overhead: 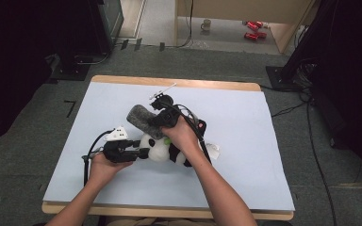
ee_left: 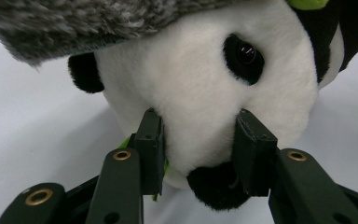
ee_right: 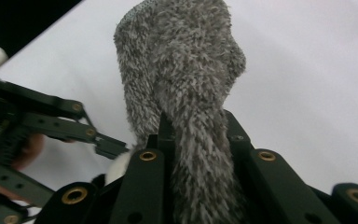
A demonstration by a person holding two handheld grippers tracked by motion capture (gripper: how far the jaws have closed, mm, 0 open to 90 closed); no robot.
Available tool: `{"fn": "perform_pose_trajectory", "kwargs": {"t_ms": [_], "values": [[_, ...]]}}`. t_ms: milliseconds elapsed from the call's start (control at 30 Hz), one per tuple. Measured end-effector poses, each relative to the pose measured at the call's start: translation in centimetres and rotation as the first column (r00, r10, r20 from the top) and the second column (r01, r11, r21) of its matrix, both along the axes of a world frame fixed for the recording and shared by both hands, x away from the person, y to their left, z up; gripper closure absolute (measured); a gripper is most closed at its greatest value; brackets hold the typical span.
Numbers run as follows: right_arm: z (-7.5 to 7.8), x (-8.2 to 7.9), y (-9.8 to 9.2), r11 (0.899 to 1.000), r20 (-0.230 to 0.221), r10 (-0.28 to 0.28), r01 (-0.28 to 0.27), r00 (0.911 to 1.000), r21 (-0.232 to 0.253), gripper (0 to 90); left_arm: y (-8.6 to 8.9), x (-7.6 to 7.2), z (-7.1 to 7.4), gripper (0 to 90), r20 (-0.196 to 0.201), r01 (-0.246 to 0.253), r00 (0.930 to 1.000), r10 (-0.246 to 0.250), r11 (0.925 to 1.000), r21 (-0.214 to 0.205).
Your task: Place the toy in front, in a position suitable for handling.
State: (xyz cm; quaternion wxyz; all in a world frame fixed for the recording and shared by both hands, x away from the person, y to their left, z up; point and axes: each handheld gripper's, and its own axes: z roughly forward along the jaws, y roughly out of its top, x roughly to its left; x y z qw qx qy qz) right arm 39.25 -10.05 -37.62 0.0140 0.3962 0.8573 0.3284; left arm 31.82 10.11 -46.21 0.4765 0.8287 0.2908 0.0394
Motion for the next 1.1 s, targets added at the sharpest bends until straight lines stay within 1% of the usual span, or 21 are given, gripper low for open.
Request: {"fn": "perform_pose_trajectory", "kwargs": {"t_ms": [67, 133, 167, 233, 267, 300, 333, 467, 500, 633, 667, 733, 767, 833, 967, 1033, 1067, 1100], "values": [[-0.6, 0.3, -0.3, 1.000, -0.016, 0.001, -0.001, 0.9999, 0.001, 76.4, -0.1, -0.1, 0.0, 59.3, 0.007, -0.002, 1.0000, 0.002, 1.0000, 0.008], [-0.8, 0.4, -0.5, 1.000, -0.021, 0.003, -0.003, 0.9998, 0.002, 76.5, -0.1, 0.0, 0.0, 59.4, 0.004, -0.002, 1.0000, 0.002, 0.9999, 0.010], [-1.2, 0.7, -0.9, 1.000, -0.023, 0.007, -0.006, 0.9997, 0.005, 76.5, -0.1, 0.0, -0.1, 59.4, -0.001, -0.004, 1.0000, 0.004, 1.0000, 0.005], [-1.5, 0.9, -1.1, 1.000, -0.028, 0.004, -0.003, 0.9996, 0.005, 76.5, -0.1, 0.1, -0.1, 59.5, -0.001, -0.003, 1.0000, 0.003, 1.0000, 0.006], [-1.5, 0.9, -1.1, 1.000, -0.028, 0.004, -0.003, 0.9996, 0.005, 76.5, -0.1, 0.1, -0.1, 59.5, -0.006, -0.005, 1.0000, 0.005, 1.0000, 0.002], [-1.7, 1.3, -1.5, 1.000, -0.031, -0.002, 0.002, 0.9995, 0.006, 76.4, 0.0, 0.1, -0.1, 59.5, -0.015, -0.010, 0.9998, 0.010, 0.9999, -0.004], [-1.8, 1.5, -1.7, 1.000, -0.036, -0.006, 0.006, 0.9993, 0.007, 76.3, 0.0, 0.1, -0.1, 59.6, -0.015, -0.010, 0.9998, 0.010, 0.9999, -0.004], [-1.9, 1.7, -2.1, 1.000, -0.036, -0.019, 0.019, 0.9992, -0.006, 76.3, -0.1, 0.1, -0.1, 59.7, -0.021, -0.014, 0.9997, 0.014, 0.9999, -0.005], [-1.9, 1.8, -2.4, 0.999, -0.028, -0.027, 0.027, 0.9992, -0.021, 76.3, 0.0, 0.1, -0.1, 59.7, -0.022, -0.014, 0.9997, 0.014, 0.9999, -0.006], [-2.1, 2.2, -3.3, 0.998, -0.032, -0.058, 0.056, 0.9978, -0.040, 76.4, 0.0, 0.1, -0.1, 59.7, -0.021, -0.009, 0.9997, 0.009, 0.9999, -0.008], [-2.1, 2.2, -3.3, 0.998, -0.032, -0.058, 0.056, 0.9978, -0.040, 76.4, 0.0, 0.1, -0.1, 59.7, -0.021, -0.009, 0.9997, 0.009, 0.9999, -0.008], [-2.3, 2.3, -3.8, 0.995, -0.023, -0.076, 0.074, 0.9968, -0.073, 76.5, 0.0, 0.1, -0.2, 59.7, -0.020, -0.007, 0.9998, 0.007, 0.9999, -0.011], [-2.4, 2.4, -4.1, 0.992, -0.026, -0.091, 0.088, 0.9955, -0.092, 76.6, 0.0, 0.1, -0.2, 59.7, -0.019, -0.005, 0.9998, 0.005, 0.9999, -0.012], [-2.6, 2.6, -5.0, 0.989, -0.035, -0.110, 0.106, 0.9933, -0.104, 76.5, 0.0, 0.1, -0.2, 59.7, -0.017, -0.004, 0.9998, 0.004, 0.9999, -0.015], [-2.7, 2.8, -5.4, 0.987, -0.036, -0.118, 0.113, 0.9923, -0.117, 76.6, 0.0, 0.1, -0.2, 59.8, -0.015, -0.003, 0.9999, 0.003, 0.9998, -0.021], [-2.6, 2.9, -5.4, 0.983, -0.014, -0.117, 0.113, 0.9931, -0.145, 76.6, 0.0, 0.1, -0.2, 59.8, -0.018, -0.006, 0.9998, 0.006, 0.9996, -0.027], [-2.5, 3.0, -5.5, 0.979, 0.000, -0.122, 0.120, 0.9925, -0.165, 76.7, 0.0, 0.1, -0.2, 59.9, -0.018, -0.006, 0.9998, 0.006, 0.9996, -0.028], [-2.4, 3.0, -5.5, 0.977, 0.005, -0.129, 0.128, 0.9916, -0.168, 76.7, 0.0, 0.1, -0.2, 59.8, -0.019, -0.006, 0.9998, 0.005, 0.9996, -0.028]]}}
